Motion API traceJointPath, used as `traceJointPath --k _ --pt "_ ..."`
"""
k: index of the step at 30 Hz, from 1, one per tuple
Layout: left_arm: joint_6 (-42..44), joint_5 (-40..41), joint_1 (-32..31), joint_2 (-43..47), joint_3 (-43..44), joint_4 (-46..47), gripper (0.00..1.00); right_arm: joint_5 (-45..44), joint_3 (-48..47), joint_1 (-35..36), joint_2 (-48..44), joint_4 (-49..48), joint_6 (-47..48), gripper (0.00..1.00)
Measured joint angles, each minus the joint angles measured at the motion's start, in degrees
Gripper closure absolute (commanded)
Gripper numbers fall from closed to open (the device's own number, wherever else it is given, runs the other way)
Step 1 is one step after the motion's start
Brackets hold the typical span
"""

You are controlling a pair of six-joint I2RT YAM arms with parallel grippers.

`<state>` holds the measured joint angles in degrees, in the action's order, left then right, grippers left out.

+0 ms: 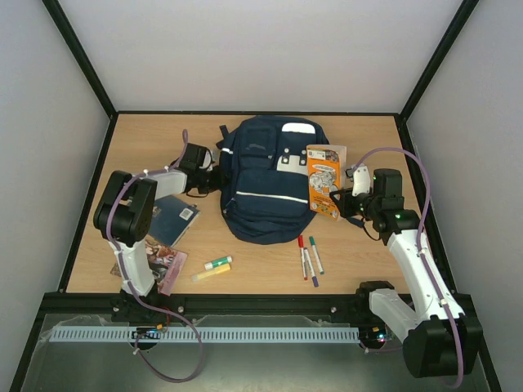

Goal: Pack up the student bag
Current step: Adjust the student bag at the center of the board.

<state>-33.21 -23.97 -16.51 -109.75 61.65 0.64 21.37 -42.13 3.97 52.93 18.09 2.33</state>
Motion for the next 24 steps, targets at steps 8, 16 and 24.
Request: traceJointPath --k 8,16,24 --pt "-7.5 8.9 -1.2 12.0 -12.9 4.3 0.98 -0.3 0.0 0.0 0.0 0.0 0.0 0.99" --pt "-11.1 18.5 -1.0 25.7 -22.0 -0.8 0.31 -0.4 0.0 0.0 0.1 0.0 0.0 0.99" --pt "-0.6 25.9 -6.2 36.2 -13.7 -13.2 0.30 -0.4 0.0 0.0 0.1 0.0 0.0 0.99"
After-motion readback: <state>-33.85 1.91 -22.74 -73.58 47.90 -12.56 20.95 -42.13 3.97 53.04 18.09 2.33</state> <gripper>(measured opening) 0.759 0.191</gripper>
